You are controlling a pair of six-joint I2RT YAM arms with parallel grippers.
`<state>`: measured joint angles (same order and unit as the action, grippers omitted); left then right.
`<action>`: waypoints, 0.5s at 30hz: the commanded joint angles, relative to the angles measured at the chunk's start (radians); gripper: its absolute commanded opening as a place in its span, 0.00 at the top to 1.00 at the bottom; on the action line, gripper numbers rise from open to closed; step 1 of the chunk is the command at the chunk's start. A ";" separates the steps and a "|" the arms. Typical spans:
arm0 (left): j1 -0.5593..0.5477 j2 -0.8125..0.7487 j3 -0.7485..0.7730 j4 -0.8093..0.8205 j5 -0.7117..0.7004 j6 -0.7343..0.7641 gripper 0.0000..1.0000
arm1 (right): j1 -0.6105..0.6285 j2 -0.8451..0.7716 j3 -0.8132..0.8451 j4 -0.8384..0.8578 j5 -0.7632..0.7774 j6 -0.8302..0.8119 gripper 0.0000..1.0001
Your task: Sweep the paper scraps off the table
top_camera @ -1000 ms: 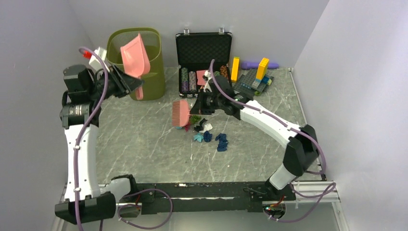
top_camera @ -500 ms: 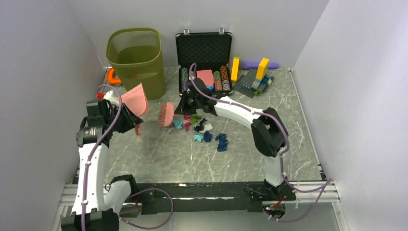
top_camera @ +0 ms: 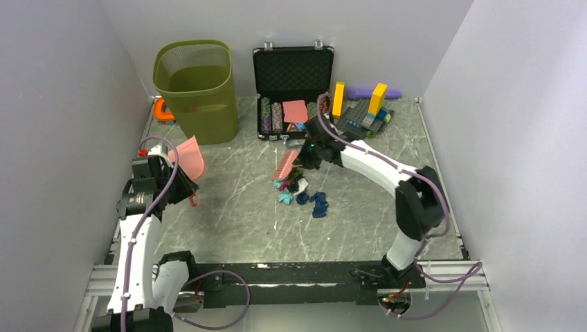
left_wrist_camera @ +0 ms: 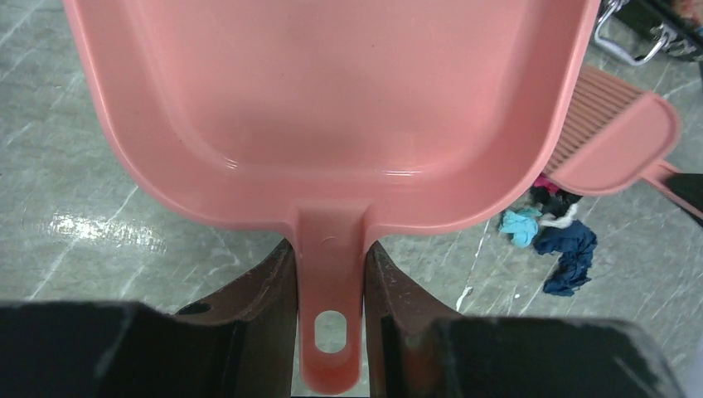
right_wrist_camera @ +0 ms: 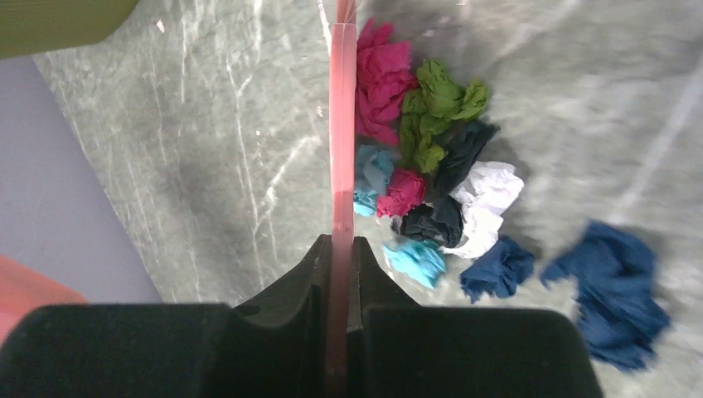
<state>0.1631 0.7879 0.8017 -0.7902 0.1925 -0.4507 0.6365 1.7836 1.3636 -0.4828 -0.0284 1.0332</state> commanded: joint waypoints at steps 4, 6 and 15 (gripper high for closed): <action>-0.072 0.070 0.004 0.065 0.094 0.090 1.00 | -0.056 -0.263 -0.115 -0.016 -0.028 -0.119 1.00; -0.136 0.093 0.014 0.056 0.079 0.100 1.00 | -0.068 -0.316 -0.105 -0.046 -0.034 -0.171 1.00; -0.536 0.204 0.086 -0.025 -0.109 0.144 1.00 | -0.134 -0.408 -0.020 -0.265 0.103 -0.424 1.00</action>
<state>-0.2565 0.9493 0.8120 -0.7811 0.1726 -0.3538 0.5266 1.3838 1.2678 -0.6426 -0.0086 0.7628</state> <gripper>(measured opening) 0.329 0.110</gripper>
